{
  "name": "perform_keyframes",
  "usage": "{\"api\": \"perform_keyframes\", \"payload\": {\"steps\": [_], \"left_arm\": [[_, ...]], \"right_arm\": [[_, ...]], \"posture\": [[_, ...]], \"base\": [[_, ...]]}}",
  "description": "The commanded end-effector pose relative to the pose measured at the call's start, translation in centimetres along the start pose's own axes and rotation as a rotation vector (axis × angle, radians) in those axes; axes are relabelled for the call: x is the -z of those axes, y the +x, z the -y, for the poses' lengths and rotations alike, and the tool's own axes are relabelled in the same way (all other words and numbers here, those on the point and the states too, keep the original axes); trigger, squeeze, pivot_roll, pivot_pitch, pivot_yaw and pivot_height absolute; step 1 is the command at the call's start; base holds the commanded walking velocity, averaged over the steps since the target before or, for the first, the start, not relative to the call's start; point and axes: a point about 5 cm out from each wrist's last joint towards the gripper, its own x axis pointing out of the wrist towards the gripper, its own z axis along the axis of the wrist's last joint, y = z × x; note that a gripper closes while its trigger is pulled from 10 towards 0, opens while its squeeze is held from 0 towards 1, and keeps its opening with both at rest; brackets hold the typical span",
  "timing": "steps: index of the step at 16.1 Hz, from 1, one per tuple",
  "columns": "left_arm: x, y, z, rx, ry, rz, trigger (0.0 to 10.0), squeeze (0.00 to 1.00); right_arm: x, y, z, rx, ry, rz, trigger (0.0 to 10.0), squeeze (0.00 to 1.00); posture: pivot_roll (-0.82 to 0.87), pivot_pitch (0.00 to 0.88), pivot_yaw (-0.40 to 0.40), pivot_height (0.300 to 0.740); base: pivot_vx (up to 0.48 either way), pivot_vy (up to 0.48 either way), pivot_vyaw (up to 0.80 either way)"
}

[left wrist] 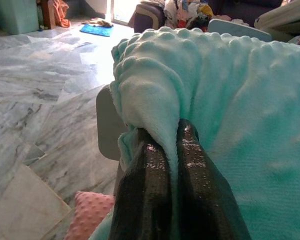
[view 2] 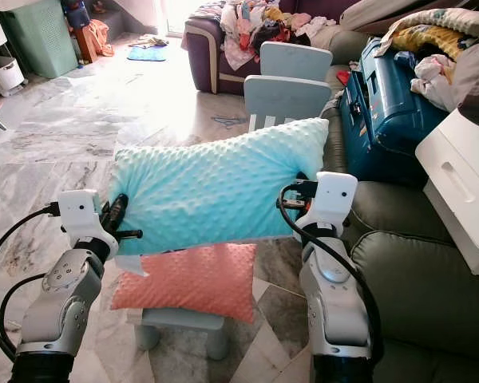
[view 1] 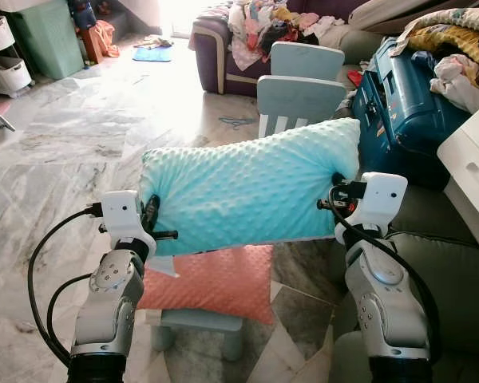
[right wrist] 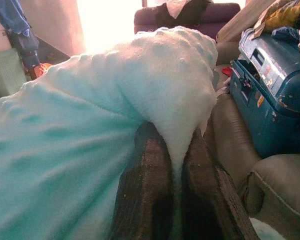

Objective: Move the pillow to the sofa

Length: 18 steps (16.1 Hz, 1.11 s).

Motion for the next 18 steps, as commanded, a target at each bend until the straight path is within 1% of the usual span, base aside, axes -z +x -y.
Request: {"api": "perform_keyframes", "payload": {"steps": [1, 8, 15, 18], "left_arm": [[-0.92, 0.14, 0.50, 0.024, 0.010, 0.029, 10.0, 0.00], [-0.78, 0.12, 0.56, 0.025, 0.006, 0.022, 10.0, 0.00], [-0.81, 0.10, 0.63, 0.029, 0.005, 0.021, 10.0, 0.00], [-0.80, 0.08, 0.68, 0.034, -0.001, 0.019, 10.0, 0.00]], "right_arm": [[-0.68, -0.02, 0.18, 0.007, 0.004, 0.025, 10.0, 0.00], [-0.65, 0.01, 0.06, -0.002, 0.008, 0.024, 10.0, 0.00], [-0.76, -0.12, 0.04, -0.004, 0.016, 0.032, 10.0, 0.00], [-0.53, -0.11, 0.03, -0.003, 0.021, 0.014, 10.0, 0.00]], "posture": [[-0.06, 0.035, -0.054, 0.740], [-0.06, 0.037, -0.053, 0.740], [-0.06, 0.042, -0.054, 0.740], [-0.06, 0.048, -0.054, 0.740]], "base": [[0.000, 0.000, 0.00], [0.000, 0.000, -0.78], [0.000, 0.000, 0.00], [0.000, 0.000, -0.68]]}}
